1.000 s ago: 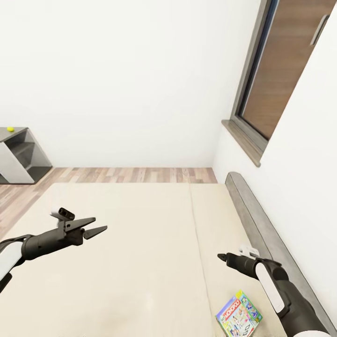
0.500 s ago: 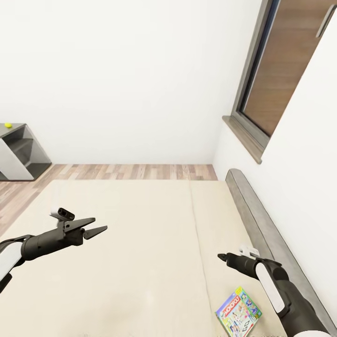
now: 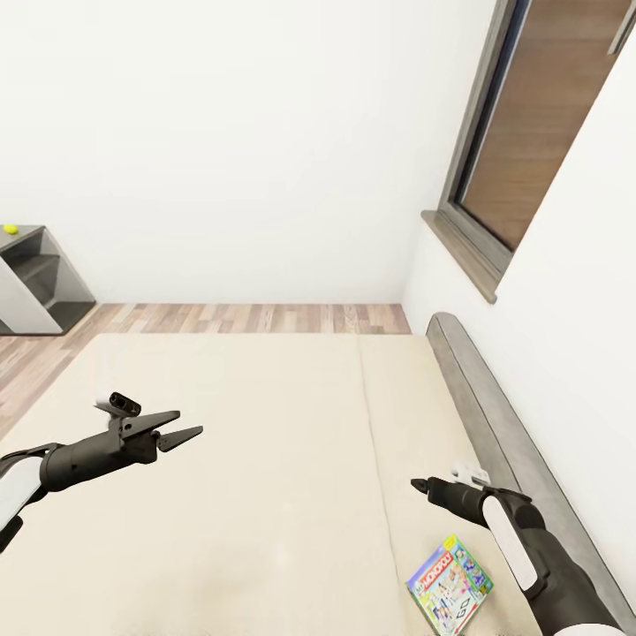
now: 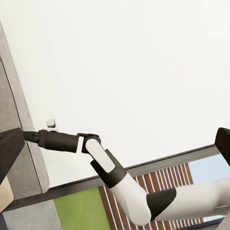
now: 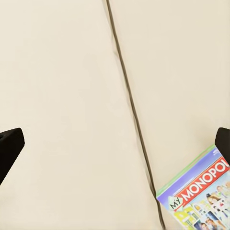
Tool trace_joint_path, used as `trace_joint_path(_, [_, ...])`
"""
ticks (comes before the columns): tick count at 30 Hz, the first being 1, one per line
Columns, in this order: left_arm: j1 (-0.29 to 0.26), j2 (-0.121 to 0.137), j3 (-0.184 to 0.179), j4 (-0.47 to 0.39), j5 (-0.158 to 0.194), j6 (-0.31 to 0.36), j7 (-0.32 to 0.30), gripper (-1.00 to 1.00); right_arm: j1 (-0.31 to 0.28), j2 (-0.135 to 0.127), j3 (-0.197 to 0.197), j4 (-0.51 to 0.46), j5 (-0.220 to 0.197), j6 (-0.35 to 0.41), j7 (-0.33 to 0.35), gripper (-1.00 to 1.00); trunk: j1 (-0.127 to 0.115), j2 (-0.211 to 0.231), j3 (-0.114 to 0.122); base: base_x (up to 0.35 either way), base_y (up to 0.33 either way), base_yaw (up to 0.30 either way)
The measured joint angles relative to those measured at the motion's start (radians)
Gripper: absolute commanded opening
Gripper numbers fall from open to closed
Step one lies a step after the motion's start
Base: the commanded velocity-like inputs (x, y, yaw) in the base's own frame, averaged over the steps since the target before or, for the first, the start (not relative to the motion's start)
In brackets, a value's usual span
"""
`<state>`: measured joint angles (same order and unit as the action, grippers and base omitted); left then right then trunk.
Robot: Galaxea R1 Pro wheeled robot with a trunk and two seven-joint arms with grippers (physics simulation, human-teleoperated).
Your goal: Put all the toys in the child's room - the three board games (two on the bed and one on the table), the two jigsaw puzzles on the table, and the tennis ball on the table - inside the toy box on the table in the child's room.
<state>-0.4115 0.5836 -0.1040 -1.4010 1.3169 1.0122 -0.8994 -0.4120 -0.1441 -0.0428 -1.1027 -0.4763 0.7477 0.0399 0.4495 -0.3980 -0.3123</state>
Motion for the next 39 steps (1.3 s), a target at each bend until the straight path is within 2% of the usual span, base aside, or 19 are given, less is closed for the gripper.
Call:
trace_joint_path(16, [0.0, 0.0, 0.0, 0.0, 0.0, -0.003, 0.001, 1.0, -0.001, 0.001, 0.0, 0.023, 0.003, -0.011, -0.003, 1.0, 0.0, 0.0, -0.026, 0.0, 0.0, 0.0])
trace_joint_path(18, [0.0, -0.001, 0.0, 0.0, 0.0, -0.004, 0.001, 1.0, -0.002, 0.002, 0.0, 0.042, 0.022, -0.033, -0.005, 1.0, 0.0, 0.0, -0.029, 0.0, 0.0, 0.0])
trace_joint_path(21, [0.0, -0.001, -0.001, 0.0, 0.0, -0.004, 0.001, 1.0, -0.006, 0.003, -0.001, 0.075, 0.077, -0.072, -0.007, 1.0, 0.0, 0.0, -0.034, 0.0, 0.0, 0.0])
trace_joint_path(22, [0.0, 0.0, -0.001, 0.0, 0.0, -0.004, 0.001, 1.0, -0.012, 0.004, -0.001, 0.096, 0.112, -0.09, -0.007, 1.0, 0.0, 0.0, -0.036, 0.0, 0.0, 0.0])
trace_joint_path(24, [0.0, -0.001, -0.001, 0.0, 0.0, -0.005, 0.002, 1.0, -0.025, 0.005, -0.002, 0.129, 0.156, -0.113, -0.007, 1.0, 0.0, 0.0, -0.039, 0.0, 0.0, 0.0])
trace_joint_path(26, [0.0, -0.001, -0.001, 0.0, 0.0, -0.005, 0.002, 1.0, -0.041, 0.006, -0.002, 0.172, 0.183, -0.135, -0.007, 1.0, 0.0, 0.0, -0.042, 0.0, 0.0, 0.0])
trace_joint_path(31, [0.0, -0.002, -0.001, 0.0, -0.001, -0.005, 0.003, 1.0, -0.08, 0.006, -0.002, 0.276, 0.209, -0.189, -0.007, 1.0, 0.0, 0.0, -0.05, 0.0, 0.0, 0.0])
trace_joint_path(39, [0.0, -0.002, -0.001, 0.0, -0.001, -0.005, 0.003, 1.0, -0.102, 0.006, -0.001, 0.335, 0.217, -0.217, -0.007, 1.0, 0.0, 0.0, -0.063, 0.0, 0.0, 0.0])
